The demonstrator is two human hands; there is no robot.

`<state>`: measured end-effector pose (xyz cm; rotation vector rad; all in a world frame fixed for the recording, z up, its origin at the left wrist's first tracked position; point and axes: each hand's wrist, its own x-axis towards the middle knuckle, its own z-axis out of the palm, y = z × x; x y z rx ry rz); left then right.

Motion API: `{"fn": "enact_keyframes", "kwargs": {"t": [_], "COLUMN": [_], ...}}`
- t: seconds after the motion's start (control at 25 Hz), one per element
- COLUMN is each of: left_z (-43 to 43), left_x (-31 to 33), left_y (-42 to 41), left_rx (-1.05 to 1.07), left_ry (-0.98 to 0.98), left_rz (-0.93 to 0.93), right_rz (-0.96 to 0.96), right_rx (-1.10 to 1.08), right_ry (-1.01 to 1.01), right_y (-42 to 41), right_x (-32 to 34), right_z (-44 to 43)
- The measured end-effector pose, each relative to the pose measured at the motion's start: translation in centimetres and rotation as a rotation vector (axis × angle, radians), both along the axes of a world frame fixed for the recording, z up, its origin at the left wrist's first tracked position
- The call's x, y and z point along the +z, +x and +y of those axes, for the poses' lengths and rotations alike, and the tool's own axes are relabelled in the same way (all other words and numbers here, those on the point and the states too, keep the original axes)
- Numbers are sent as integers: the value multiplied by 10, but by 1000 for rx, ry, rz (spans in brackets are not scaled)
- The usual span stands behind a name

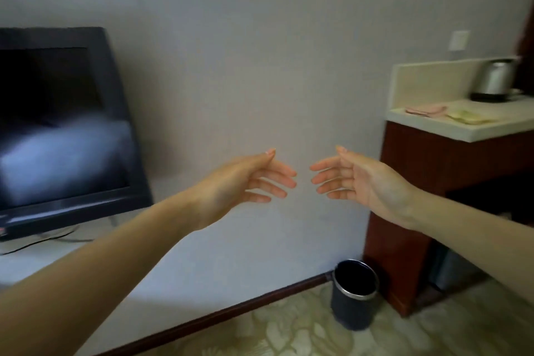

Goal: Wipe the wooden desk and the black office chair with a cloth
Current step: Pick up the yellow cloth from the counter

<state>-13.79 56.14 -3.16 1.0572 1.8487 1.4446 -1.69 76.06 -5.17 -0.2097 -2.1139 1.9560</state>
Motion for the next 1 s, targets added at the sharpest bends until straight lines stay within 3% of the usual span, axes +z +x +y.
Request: {"fn": "enact_keyframes", "kwargs": {"t": [0.28, 0.48, 0.76, 1.0], "left_z": [230, 374, 552, 658], "left_x": [-41, -32, -6, -24], "left_y": [-18, -43, -96, -123], "left_rx": [-341, -514, -554, -527], "left_ry": [-24, -10, -24, -69], "left_rz": [-32, 19, 51, 73], "right_rz": [-120, -108, -69, -43], "right_rx": [-372, -547, -736, -789], "right_ry": [77, 179, 169, 231], "right_y": [45, 36, 9, -18], "right_x": [-35, -13, 10, -2], "right_z": [170, 292, 451, 568]}}
